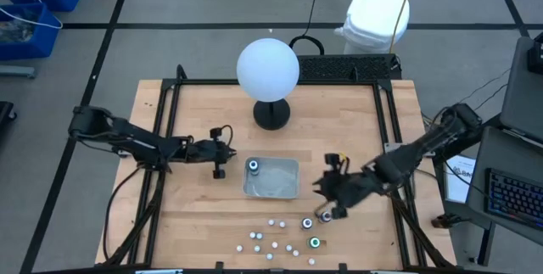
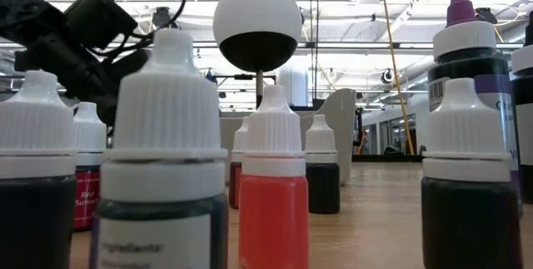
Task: Pick & Place food coloring
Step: Put the large black food coloring bottle into the gray bin
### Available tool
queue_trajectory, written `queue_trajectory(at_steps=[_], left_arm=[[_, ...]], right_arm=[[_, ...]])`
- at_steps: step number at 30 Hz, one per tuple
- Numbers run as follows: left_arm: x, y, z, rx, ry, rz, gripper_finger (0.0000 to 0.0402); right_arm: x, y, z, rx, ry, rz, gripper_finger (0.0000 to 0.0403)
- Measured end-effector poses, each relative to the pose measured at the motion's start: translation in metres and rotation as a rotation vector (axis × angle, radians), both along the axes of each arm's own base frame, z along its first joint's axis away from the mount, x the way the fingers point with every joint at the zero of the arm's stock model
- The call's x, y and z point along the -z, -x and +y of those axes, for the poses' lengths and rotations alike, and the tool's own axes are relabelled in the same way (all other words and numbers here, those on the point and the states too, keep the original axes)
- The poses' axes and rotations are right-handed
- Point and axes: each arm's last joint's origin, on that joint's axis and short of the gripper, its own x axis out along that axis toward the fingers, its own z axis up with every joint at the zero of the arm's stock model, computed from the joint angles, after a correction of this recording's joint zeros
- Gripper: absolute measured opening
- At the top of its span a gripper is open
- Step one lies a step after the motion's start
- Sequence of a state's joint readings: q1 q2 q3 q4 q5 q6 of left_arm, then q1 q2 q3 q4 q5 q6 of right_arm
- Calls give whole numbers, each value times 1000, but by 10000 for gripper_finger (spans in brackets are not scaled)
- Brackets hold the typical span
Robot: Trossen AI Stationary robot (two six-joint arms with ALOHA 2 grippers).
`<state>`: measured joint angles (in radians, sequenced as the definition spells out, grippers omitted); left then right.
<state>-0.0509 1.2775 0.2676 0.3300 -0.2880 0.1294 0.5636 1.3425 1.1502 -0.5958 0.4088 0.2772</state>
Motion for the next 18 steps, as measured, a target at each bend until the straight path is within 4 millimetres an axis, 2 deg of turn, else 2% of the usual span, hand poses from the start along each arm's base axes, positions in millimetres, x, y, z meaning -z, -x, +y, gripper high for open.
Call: queue_trajectory(at_steps=[4, 6, 11, 15, 18], left_arm=[[-10, 9, -1, 9, 17, 5, 42], [-14, 13, -2, 11, 37, -5, 42], [-23, 19, -6, 17, 70, -35, 42], [-26, 20, -10, 25, 87, -54, 42], [-26, 21, -11, 38, 80, -47, 42]], right_arm=[[9, 24, 17, 13, 54, -43, 16], [13, 35, 22, 39, 55, -67, 4], [34, 56, 26, 98, 5, -107, 9], [52, 64, 25, 84, -76, -115, 3], [57, 66, 23, 60, -114, -152, 1]])
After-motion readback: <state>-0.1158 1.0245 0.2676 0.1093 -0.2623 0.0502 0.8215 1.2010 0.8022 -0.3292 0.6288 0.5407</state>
